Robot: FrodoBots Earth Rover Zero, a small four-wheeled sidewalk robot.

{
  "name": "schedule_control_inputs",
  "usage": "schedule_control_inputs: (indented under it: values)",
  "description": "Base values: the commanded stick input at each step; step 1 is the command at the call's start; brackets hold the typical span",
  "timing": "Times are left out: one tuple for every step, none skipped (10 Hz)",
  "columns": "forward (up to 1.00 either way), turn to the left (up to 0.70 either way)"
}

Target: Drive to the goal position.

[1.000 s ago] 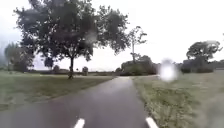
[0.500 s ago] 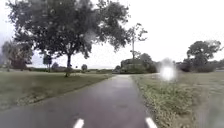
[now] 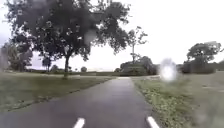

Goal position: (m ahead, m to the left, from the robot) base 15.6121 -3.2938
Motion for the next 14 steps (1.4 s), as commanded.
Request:
schedule_control_inputs:
  values:
    - [0.85,0.0]
    - [0.85,0.0]
    - [0.85,0.0]
    - [0.85,0.0]
    - [0.85,0.0]
    - [0.85,0.0]
    - [0.85,0.0]
    - [0.85,0.0]
    - [0.85,0.0]
    - [0.85,0.0]
    - [0.85,0.0]
    - [0.85,0.0]
    - [0.85,0.0]
    - [0.85,0.0]
